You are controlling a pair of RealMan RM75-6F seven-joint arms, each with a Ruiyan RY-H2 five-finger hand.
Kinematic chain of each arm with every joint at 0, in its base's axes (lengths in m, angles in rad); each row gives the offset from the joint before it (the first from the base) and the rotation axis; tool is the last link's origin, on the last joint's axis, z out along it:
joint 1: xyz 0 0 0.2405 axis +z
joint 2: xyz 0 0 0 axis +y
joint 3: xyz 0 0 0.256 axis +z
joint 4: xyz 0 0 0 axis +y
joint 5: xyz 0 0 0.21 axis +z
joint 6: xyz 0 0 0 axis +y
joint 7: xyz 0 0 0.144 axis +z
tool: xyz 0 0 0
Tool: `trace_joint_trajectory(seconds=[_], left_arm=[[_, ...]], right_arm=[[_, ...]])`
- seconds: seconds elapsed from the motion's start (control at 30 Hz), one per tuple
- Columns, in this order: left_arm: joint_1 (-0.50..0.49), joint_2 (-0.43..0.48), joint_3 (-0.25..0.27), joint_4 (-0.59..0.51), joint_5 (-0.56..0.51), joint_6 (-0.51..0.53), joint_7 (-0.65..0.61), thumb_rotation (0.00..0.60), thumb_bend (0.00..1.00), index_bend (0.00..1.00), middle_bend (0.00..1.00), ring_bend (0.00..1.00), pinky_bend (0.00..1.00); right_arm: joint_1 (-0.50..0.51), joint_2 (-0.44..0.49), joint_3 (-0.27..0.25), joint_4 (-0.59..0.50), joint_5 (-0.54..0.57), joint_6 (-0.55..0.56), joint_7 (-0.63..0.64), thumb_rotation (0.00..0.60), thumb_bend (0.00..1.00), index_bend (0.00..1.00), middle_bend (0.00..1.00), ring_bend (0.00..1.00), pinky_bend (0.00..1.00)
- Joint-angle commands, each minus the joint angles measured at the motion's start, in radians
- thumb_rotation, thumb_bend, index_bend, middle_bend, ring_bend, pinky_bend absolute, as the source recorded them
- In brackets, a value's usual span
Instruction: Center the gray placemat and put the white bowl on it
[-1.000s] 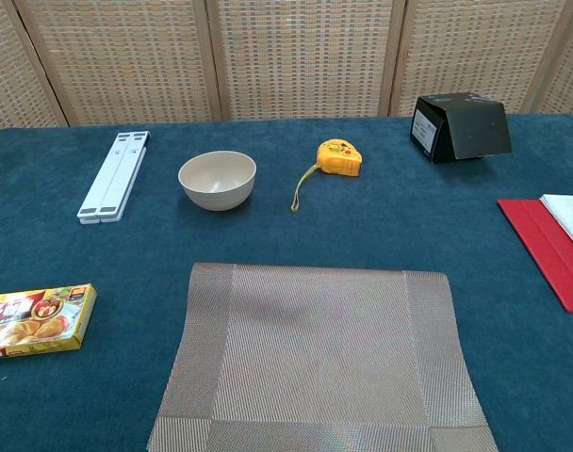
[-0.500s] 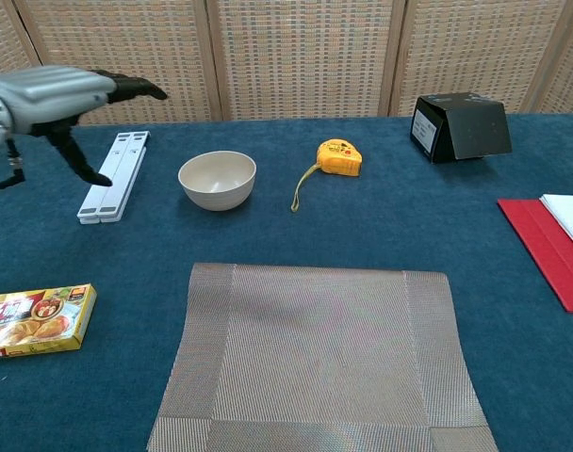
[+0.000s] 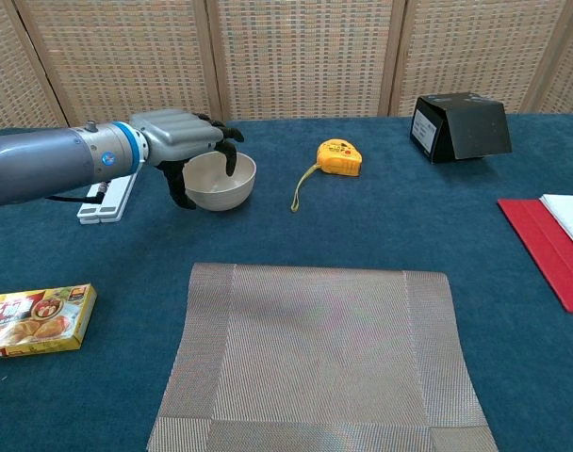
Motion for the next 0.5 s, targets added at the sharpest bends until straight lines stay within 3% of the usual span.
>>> trace_joint_trajectory(seconds=[0.03,0.13,0.3,0.5], left_arm=[[-0.021,-0.036,0.009,0.037,-0.023,-0.01,0.025,0.6,0.34,0.38,0.0,0.0,0.0],[-0.026,-0.049,0.014,0.048,-0.038,-0.008,0.041,0.6,0.43,0.46,0.0,0.0,0.0],[-0.018,-0.029,0.019,0.022,-0.057,0.014,0.053,0.6,0.45,0.66,0.0,0.0,0.0],[0.024,0.065,-0.001,-0.05,-0.089,0.094,0.051,0.6,0.45,0.73,0.0,0.0,0.0]], right_arm=[[-0.001,0.001,0.0,-0.002,-0.002,0.003,0.001,0.6,0.0,0.0,0.0,0.0,0.0],[-0.003,0.004,0.001,-0.004,-0.005,0.01,0.005,0.6,0.0,0.0,0.0,0.0,0.0],[-0.005,0.008,0.0,-0.006,-0.01,0.015,0.016,0.6,0.0,0.0,0.0,0.0,0.0],[-0.009,0.013,-0.006,-0.016,-0.029,0.029,0.022,0.6,0.0,0.0,0.0,0.0,0.0]])
